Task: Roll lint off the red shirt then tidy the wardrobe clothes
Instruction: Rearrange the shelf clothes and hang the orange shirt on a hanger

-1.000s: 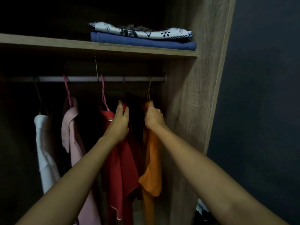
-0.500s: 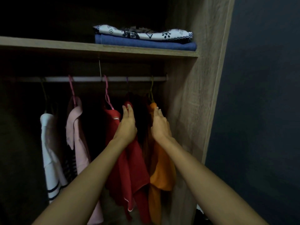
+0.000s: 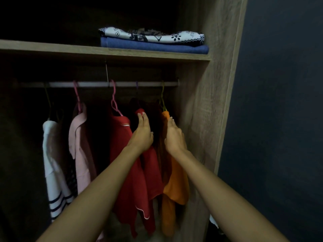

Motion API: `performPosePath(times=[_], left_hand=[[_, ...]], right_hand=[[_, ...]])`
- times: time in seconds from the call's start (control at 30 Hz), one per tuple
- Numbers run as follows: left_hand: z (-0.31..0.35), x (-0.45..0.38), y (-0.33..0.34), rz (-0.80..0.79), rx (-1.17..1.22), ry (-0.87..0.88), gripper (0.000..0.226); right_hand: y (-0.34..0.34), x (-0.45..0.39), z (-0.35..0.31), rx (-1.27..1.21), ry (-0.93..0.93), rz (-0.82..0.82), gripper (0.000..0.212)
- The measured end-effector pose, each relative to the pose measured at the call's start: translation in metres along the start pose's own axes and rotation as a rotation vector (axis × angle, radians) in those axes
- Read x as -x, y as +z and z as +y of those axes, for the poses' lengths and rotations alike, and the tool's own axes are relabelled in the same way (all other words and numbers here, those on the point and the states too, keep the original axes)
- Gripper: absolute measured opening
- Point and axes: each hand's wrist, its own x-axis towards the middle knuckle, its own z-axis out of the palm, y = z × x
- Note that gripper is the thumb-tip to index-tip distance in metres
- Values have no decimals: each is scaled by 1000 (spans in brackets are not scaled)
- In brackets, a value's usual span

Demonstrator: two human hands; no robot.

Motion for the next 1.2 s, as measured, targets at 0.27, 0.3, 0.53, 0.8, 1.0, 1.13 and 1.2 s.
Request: performPosePath(times=[0.27, 0.3, 0.53, 0.8, 1.0, 1.13, 1.2], left_hand=[[0, 8, -6, -21, 37, -19, 80], [0, 9, -8, -24, 36, -20, 79], [-4, 40, -35, 293, 71, 109, 50], [-33, 173, -41, 663, 170, -102, 36], [-61, 257, -44, 709, 76, -235, 34], [-99, 296, -71, 741, -43, -323, 35], [-119, 309, -89, 724, -95, -333, 36]], right_hand=[[0, 2, -1, -57, -8, -23, 76], [-1, 3, -2, -57, -14, -25, 74], [-16, 21, -14, -184, -51, 104, 59], [0, 116, -26, -455, -53, 169, 52], [50, 176, -49, -557, -154, 51, 54], [83, 198, -90, -611, -229, -94, 59], [96, 206, -116, -642, -271, -98, 60]])
